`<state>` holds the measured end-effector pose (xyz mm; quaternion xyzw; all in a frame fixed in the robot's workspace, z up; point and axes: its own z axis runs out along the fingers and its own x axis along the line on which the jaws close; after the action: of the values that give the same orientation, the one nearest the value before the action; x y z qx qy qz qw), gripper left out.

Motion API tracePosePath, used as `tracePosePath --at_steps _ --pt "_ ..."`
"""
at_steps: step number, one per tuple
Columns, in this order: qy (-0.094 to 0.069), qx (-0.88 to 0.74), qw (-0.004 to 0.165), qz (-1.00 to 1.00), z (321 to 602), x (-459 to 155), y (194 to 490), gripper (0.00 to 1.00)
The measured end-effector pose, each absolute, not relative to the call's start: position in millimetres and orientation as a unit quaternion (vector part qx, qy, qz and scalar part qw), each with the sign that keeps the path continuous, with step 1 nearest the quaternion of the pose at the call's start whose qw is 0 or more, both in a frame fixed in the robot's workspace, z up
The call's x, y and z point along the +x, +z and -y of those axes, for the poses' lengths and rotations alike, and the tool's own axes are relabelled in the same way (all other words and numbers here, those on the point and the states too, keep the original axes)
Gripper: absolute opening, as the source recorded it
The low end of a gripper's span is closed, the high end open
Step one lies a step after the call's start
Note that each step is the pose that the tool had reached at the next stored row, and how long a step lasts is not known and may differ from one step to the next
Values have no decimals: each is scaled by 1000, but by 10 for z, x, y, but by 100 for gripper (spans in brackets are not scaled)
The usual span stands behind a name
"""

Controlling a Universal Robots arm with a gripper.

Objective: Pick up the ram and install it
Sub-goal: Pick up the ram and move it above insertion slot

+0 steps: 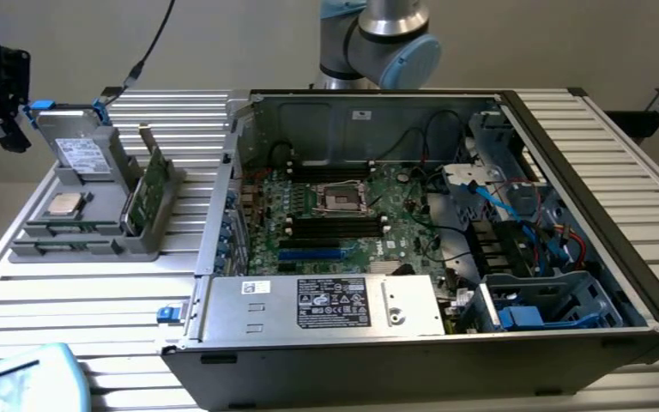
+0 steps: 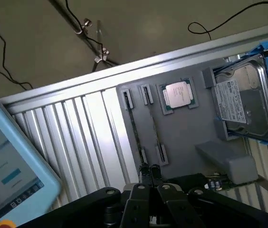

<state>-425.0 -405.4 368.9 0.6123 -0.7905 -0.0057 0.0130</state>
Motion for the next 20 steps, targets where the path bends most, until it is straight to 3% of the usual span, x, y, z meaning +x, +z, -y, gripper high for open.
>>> tracePosePath --at_steps 13,20 --pt "2 691 8 723 4054 -4249 3680 11" --pt "2 691 8 723 4055 -4251 3673 31"
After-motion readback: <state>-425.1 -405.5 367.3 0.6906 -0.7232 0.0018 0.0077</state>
